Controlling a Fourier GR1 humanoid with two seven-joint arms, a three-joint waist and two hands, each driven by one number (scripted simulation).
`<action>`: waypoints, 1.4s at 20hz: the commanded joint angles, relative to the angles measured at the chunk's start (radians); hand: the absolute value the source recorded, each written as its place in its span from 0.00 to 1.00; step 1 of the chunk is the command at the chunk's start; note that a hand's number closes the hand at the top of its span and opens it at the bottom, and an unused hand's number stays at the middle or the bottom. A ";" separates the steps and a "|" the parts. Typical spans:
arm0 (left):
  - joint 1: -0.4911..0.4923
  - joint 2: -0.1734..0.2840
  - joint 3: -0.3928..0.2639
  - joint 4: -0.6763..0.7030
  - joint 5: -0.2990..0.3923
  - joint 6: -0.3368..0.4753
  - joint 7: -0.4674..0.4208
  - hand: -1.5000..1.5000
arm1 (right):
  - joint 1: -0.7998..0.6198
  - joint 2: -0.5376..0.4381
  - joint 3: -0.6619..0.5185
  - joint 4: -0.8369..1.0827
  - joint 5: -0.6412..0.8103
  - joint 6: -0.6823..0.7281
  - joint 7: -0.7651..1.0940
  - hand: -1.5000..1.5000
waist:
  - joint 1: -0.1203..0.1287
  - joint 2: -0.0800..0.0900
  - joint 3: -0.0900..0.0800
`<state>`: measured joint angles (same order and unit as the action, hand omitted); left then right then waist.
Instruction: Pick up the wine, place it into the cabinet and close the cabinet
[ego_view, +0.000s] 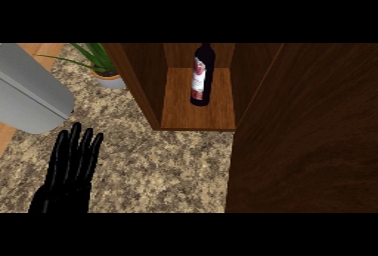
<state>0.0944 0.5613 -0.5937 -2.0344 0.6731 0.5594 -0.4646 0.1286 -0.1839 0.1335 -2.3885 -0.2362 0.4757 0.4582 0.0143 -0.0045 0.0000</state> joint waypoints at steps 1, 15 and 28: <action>0.158 0.031 0.016 -0.082 -0.022 -0.021 -0.076 0.00 | 0.094 -0.005 0.090 -0.077 -0.065 0.023 0.074 1.00 | -0.003 -0.001 -0.001; 0.462 0.220 0.470 -0.157 0.242 -0.350 -0.091 0.00 | -0.209 0.182 0.526 0.000 0.234 -0.259 0.230 1.00 | 0.010 0.000 -0.002; 0.643 0.226 0.711 -0.131 0.332 -0.637 -0.089 0.00 | -0.702 0.184 0.597 0.374 0.318 -0.666 0.236 1.00 | 0.026 0.002 -0.001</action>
<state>0.6910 0.7915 0.0564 -2.1625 0.9830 -0.0042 -0.5620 -0.4286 -0.0059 0.7685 -2.1404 0.1131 -0.1028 0.6942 0.0356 -0.0043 -0.0018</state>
